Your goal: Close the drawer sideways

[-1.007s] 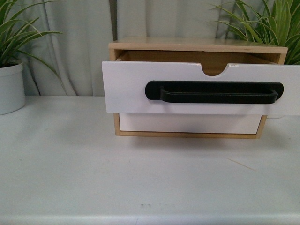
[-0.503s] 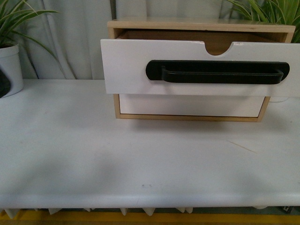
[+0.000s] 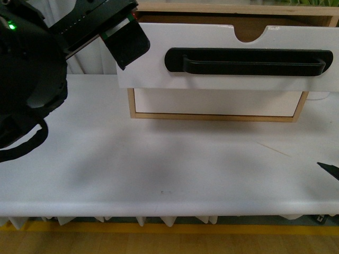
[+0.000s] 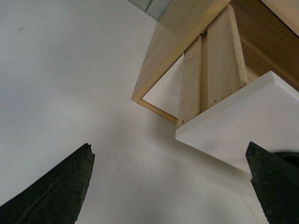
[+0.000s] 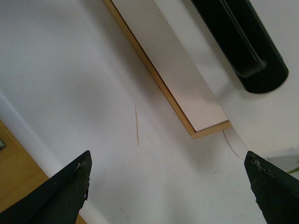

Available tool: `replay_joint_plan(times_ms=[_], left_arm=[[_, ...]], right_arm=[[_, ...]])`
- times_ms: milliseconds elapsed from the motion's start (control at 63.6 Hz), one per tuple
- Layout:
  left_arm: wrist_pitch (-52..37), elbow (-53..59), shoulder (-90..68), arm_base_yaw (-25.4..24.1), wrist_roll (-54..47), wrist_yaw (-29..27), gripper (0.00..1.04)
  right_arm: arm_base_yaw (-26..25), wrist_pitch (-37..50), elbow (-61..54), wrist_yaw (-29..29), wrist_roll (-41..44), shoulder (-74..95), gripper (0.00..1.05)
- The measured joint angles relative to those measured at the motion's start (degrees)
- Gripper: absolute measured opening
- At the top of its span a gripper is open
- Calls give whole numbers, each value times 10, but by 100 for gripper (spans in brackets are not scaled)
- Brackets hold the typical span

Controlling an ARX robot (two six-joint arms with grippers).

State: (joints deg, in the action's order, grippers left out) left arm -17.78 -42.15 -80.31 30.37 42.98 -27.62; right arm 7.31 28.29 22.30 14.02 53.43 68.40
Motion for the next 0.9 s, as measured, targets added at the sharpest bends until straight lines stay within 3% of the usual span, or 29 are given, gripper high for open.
replay_joint_plan(times_ms=[299, 897], left_arm=[[-3, -36, -30, -6, -12, 14, 99], [-11, -71, -67, -2, -26, 33, 99]], right_arm=[[26, 25, 49, -11, 7, 51, 96], [22, 34, 161, -19, 2, 159, 96]])
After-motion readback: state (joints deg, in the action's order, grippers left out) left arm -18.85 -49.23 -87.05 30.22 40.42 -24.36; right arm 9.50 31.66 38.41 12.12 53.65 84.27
